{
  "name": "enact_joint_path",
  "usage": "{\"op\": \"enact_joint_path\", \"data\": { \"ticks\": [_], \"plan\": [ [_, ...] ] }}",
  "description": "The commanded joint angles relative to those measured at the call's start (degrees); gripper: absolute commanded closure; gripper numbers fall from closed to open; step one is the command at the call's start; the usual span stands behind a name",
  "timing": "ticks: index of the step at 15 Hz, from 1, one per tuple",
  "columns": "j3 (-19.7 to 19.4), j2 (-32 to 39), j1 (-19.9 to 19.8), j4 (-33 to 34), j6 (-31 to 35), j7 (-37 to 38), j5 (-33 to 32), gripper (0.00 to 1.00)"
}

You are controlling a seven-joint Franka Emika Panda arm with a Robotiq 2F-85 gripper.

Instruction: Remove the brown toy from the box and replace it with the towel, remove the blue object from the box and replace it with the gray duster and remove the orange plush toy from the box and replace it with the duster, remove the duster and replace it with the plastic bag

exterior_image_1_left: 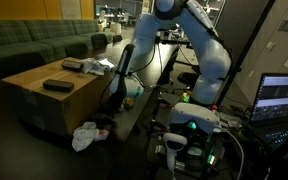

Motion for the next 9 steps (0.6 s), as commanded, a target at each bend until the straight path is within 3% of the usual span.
{"op": "enact_joint_path", "data": {
  "ticks": [1,7,8,9],
  "plan": [
    [0.6,4.6,-2.0,2.4,1.6,-1.0,-3.5,0.0],
    [0.4,7.3,-1.6,4.5,1.7,-1.8,-7.2,0.0],
    [-3.7,6.1,1.0,3.6,0.9,8.2,-17.1,0.0],
    [-4.5,6.1,1.4,3.7,1.1,10.1,-20.5,0.0]
  ]
}}
